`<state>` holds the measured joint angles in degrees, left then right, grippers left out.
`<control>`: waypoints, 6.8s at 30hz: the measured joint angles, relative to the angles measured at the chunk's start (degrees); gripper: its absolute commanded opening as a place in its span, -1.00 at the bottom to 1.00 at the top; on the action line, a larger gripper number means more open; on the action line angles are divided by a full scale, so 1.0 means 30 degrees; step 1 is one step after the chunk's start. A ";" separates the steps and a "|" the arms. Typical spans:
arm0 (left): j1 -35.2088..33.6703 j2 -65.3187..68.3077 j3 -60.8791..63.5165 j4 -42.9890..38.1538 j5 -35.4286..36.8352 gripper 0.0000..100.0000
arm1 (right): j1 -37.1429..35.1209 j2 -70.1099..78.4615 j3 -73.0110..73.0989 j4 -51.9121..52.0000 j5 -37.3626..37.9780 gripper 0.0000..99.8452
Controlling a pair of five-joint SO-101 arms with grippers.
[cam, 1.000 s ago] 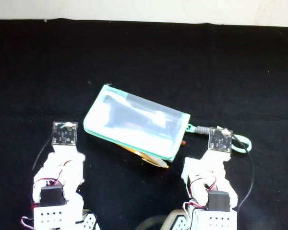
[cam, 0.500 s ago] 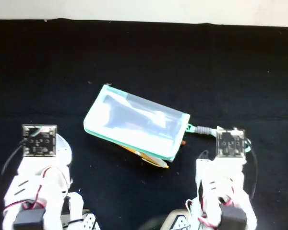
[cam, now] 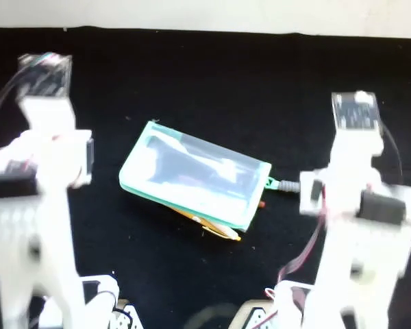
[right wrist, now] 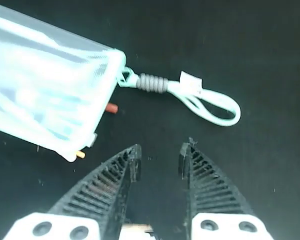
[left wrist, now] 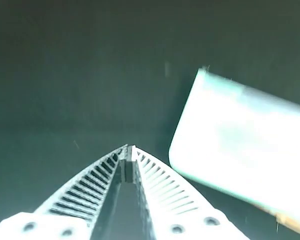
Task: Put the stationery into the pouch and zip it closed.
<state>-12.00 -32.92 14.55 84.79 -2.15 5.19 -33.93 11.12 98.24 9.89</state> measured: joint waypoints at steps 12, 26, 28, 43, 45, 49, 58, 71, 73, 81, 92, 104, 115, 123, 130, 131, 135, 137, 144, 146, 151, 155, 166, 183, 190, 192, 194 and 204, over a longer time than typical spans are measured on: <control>0.0059 1.0432 -0.0821 -0.0586 -0.6007 -0.83 | 0.3399 1.3011 -0.3048 -0.1875 0.0000 -0.43; 0.0147 1.0696 -0.3194 0.1407 -0.6828 -0.59 | 0.6505 1.3363 -0.2960 -0.3311 0.2637 -0.44; 0.0147 1.0696 -0.2725 0.1407 -0.6828 -0.59 | 0.6974 1.3363 -0.2198 -0.4337 0.2813 -0.44; 0.0147 1.0725 -0.2139 0.1407 -0.6828 -0.59 | 0.7238 1.3392 0.3106 -1.0872 0.2930 -0.44; 0.0147 1.0725 -0.2139 0.1407 -0.6828 -0.59 | 0.7238 1.3392 0.3106 -1.1341 0.2930 -0.44; 0.0147 1.0725 -0.2139 0.1407 -0.6828 -0.59 | 0.7238 1.3392 0.3106 -1.1780 0.2930 -0.44; 0.0147 1.0725 -0.2139 0.1407 -0.6828 -0.59 | 0.7238 1.6088 0.3018 -1.3011 0.2930 -0.62; 0.0147 1.0725 -0.1231 0.1407 -0.6828 -0.59 | 0.7590 1.4154 0.2872 -1.3128 0.1612 -0.99; 0.0147 1.0725 -0.0762 0.1289 -0.6828 -0.59 | 0.7678 1.2454 0.2872 -1.3040 0.1553 -0.99; 0.1319 1.0725 -0.0410 0.0791 -0.6828 -0.59 | 0.5509 0.4747 0.2872 -1.1516 0.1260 -0.99; 0.3546 1.0725 -0.2432 0.1465 -0.6828 -0.59 | 0.0967 -0.4249 0.2755 -1.2484 -0.0293 -0.98; 0.3516 1.0725 -0.7824 0.4132 -0.6828 -0.59 | -0.1846 -0.4190 -0.8117 -1.2484 -0.1758 -0.92; 0.3487 1.0725 -1.2630 0.4425 -0.5245 -0.58 | -0.3487 0.5509 -2.0396 -1.0403 -0.1846 -0.93; 0.3487 1.0725 -1.4476 0.4952 -0.4923 -0.58 | -0.6681 1.0549 -2.3941 -1.0901 -0.1875 -0.93; 0.3487 1.0725 -1.4037 0.4982 -0.4923 -0.59 | -0.9846 1.0989 -2.4088 -1.2484 -0.0791 -0.93; 0.3516 1.0725 -1.4037 0.4982 -0.4923 -0.59 | -1.0198 1.0989 -2.4088 -1.2513 -0.0733 -0.93; 0.3370 1.0725 -1.4066 0.4982 -0.4923 -0.59 | -1.0842 1.1018 -2.4088 -1.2396 -0.0703 -0.93; 0.2989 1.0432 -1.4066 0.4982 -0.4923 -0.59 | -1.1018 1.1018 -2.4088 -1.1927 -0.0703 -0.93; 0.2051 0.7824 -1.3099 0.4982 -0.4923 -0.59 | -1.1077 1.1077 -2.4088 -1.1604 -0.0703 -0.93; 0.2081 0.7297 -1.2454 0.4982 -0.4923 -0.59 | -1.1077 1.1048 -2.4088 -1.1604 -0.0703 -0.93; 0.2081 0.5099 -1.2190 0.5216 -0.4923 -0.58 | -1.1077 1.1048 -2.4088 -1.1165 -0.0703 -0.93; 0.2081 0.1993 -1.1692 0.5304 -0.4513 -0.58 | -1.1077 1.1048 -2.4088 -1.1106 -0.0703 -0.93; 0.4894 -0.2491 -0.9407 0.5304 -0.1524 -0.58 | -1.1077 1.1048 -2.4205 -1.1780 -0.0703 -0.93; 0.4571 -0.1758 -0.7707 0.5304 -0.1377 -0.58 | -0.8850 1.1048 -2.7018 -1.3744 -0.0674 -0.93; 0.4571 -0.1758 -0.7707 0.5304 -0.1377 -0.58 | -0.9729 1.1722 -2.7077 -1.1722 -0.1524 -0.93; 0.4571 -0.1758 -0.7707 0.5304 -0.1377 -0.58 | -1.0110 1.2220 -2.7077 -1.1634 -0.1788 -0.93; 0.4571 -0.1758 -0.7707 0.5304 -0.1377 -0.58 | -1.0579 1.2718 -2.7077 -1.1634 -0.1875 -0.93; 0.1612 -0.1758 -0.7707 0.4689 -0.1377 -0.58 | -1.3187 1.3245 -2.7077 -1.2454 -0.0996 -0.93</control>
<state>-7.16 -38.20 -8.57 98.86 -6.29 -34.37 5.80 -70.11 60.88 6.90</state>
